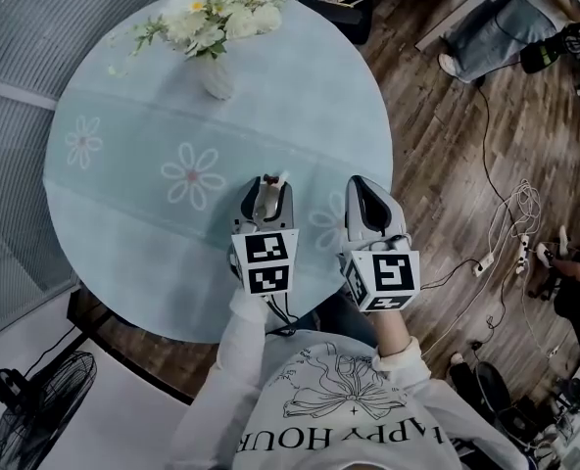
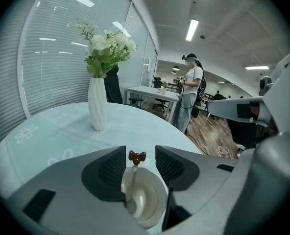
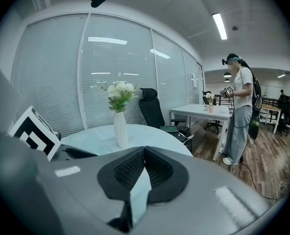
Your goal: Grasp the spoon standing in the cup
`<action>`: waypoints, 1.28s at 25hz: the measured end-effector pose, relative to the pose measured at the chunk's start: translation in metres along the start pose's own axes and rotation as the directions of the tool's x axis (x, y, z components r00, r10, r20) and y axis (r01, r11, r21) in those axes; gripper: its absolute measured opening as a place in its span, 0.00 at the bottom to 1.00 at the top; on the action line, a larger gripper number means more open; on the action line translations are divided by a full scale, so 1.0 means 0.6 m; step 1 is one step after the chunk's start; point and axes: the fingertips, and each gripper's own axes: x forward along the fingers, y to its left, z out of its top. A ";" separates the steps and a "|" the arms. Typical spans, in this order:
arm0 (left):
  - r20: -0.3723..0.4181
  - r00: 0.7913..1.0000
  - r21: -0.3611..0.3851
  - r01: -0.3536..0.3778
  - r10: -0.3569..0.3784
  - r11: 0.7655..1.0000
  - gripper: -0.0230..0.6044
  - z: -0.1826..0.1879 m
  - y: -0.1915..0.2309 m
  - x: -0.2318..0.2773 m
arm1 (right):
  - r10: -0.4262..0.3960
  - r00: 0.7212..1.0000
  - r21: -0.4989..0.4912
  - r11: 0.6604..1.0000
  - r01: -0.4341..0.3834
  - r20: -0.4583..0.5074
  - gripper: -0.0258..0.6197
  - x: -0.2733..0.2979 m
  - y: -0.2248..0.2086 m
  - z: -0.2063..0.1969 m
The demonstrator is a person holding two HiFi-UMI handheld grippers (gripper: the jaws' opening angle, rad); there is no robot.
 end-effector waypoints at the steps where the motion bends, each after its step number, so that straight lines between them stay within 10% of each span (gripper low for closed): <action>1: -0.003 1.000 0.002 -0.001 0.001 1.000 0.31 0.000 0.000 0.003 | 0.000 1.000 0.002 1.000 0.000 -0.002 0.06 0.001 -0.001 -0.001; 32: -0.084 0.995 0.037 -0.044 0.047 0.998 0.24 -0.014 0.014 0.040 | 0.012 0.999 0.010 1.000 -0.012 -0.037 0.06 0.025 -0.003 -0.018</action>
